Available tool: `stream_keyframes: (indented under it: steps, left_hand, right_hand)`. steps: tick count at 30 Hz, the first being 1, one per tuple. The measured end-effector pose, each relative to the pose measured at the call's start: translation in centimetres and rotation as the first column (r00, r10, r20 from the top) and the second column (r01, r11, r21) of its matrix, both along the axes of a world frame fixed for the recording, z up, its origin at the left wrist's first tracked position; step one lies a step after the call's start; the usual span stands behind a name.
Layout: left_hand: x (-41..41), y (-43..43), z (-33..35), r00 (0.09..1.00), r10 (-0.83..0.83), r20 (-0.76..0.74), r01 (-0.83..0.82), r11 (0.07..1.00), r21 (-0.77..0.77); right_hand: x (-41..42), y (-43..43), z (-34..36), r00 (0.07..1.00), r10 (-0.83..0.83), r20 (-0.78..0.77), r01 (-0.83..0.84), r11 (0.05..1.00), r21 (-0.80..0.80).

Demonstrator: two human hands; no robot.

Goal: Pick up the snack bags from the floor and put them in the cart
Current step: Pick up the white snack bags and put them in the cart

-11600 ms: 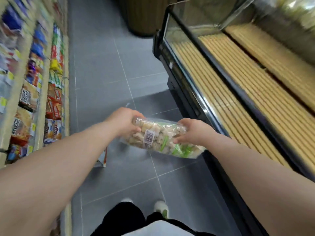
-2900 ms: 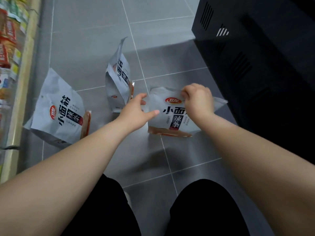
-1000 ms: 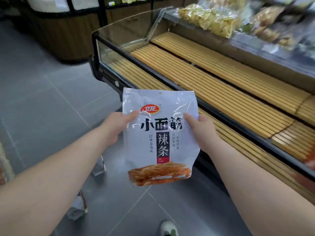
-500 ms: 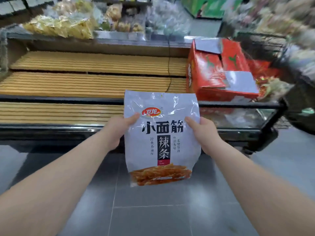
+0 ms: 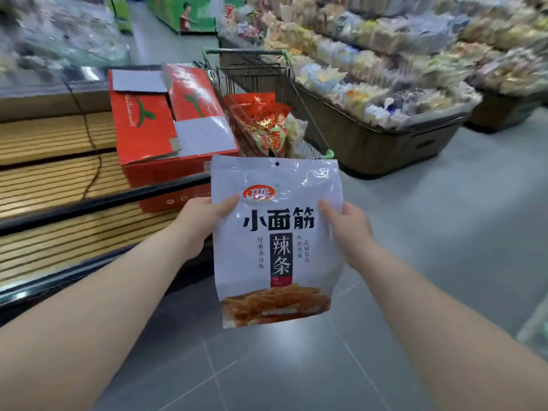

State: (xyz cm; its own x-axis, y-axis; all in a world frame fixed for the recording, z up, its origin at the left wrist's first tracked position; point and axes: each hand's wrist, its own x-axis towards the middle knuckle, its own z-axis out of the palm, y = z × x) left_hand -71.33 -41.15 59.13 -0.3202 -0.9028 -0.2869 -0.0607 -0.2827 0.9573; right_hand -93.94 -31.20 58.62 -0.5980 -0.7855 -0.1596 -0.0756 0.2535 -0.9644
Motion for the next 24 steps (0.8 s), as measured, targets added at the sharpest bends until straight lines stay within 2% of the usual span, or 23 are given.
stream_keyframes:
  steps: [3, 9, 17, 24]
  left_hand:
    - [-6.2, -1.0, 0.4, 0.999, -0.04, -0.003, 0.04, 0.999, 0.009]
    - [-15.9, -6.4, -0.3, 0.994, -0.111, 0.019, 0.11, 0.994, 0.027]
    - [-27.6, -19.8, -2.2, 0.973, -0.229, 0.028, 0.229, 0.973, 0.015]
    - [-36.7, -31.3, -2.1, 0.972, -0.228, 0.051, 0.227, 0.974, 0.02]
  right_hand:
    - [-5.8, -0.6, -0.1, 0.998, -0.062, -0.007, 0.062, 0.998, -0.026]
    - [-14.9, -4.4, -1.4, 0.988, -0.141, -0.056, 0.142, 0.99, 0.018]
    - [-26.3, -15.7, -3.1, 0.971, -0.222, -0.085, 0.229, 0.97, 0.086]
    - [-34.7, -26.4, -2.8, 0.97, -0.241, -0.035, 0.243, 0.966, 0.09]
